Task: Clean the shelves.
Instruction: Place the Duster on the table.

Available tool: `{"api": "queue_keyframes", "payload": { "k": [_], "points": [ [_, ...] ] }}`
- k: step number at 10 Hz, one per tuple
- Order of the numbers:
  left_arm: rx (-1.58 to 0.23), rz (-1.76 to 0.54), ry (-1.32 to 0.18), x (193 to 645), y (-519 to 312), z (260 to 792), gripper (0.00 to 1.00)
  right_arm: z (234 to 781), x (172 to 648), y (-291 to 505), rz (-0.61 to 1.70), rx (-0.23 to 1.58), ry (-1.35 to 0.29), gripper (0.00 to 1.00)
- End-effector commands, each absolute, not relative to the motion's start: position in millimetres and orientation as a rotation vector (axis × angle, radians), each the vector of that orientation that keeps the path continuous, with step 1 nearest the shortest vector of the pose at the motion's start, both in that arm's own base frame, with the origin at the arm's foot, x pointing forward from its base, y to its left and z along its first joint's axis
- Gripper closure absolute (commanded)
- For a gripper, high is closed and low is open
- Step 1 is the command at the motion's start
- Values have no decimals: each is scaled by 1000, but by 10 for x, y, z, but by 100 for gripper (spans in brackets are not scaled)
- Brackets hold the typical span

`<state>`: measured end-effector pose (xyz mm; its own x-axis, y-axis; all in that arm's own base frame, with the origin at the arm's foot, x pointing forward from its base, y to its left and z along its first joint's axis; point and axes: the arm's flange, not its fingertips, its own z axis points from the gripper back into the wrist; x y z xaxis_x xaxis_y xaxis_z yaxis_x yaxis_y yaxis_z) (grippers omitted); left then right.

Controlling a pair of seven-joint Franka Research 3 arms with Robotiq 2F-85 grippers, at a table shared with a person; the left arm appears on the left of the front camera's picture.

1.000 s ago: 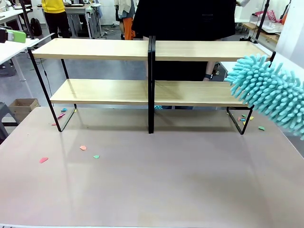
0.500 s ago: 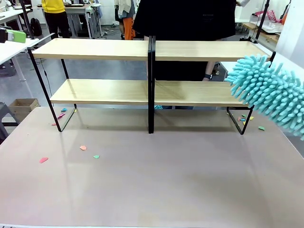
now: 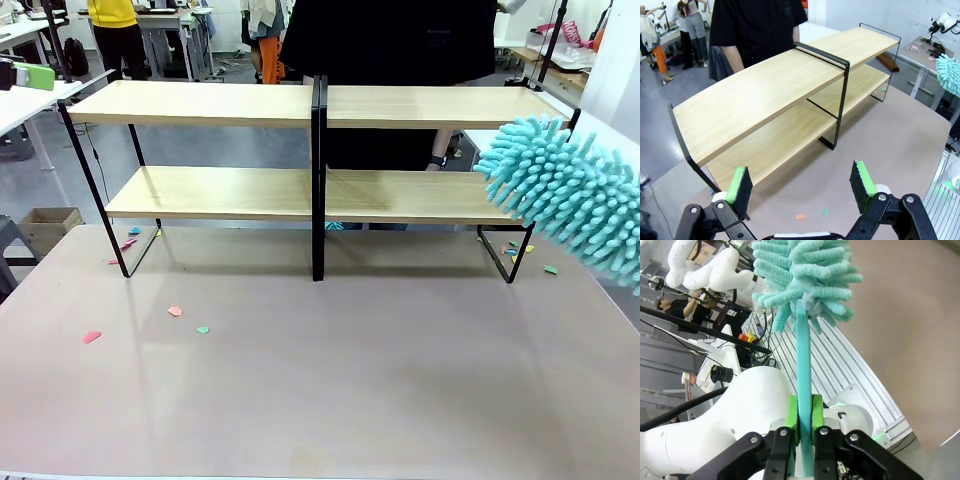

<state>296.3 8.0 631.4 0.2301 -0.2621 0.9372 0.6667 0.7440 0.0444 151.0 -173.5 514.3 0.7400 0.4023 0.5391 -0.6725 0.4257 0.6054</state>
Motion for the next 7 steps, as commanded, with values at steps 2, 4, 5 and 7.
{"api": "queue_keyframes", "payload": {
  "k": [2,4,5,7],
  "points": [
    [-770,-604,-802,3208,-222,5623,0,4769,2038,-1402,819,975,-137,88],
    [-764,-450,-421,2817,-119,4738,0,4281,2514,-1217,784,950,54,88],
    [-862,-393,-269,2568,-119,4475,0,4115,2714,-1159,748,941,123,88],
    [-949,-250,-107,2242,-149,4009,0,3903,3056,-1037,721,947,218,88]
  ]
}}
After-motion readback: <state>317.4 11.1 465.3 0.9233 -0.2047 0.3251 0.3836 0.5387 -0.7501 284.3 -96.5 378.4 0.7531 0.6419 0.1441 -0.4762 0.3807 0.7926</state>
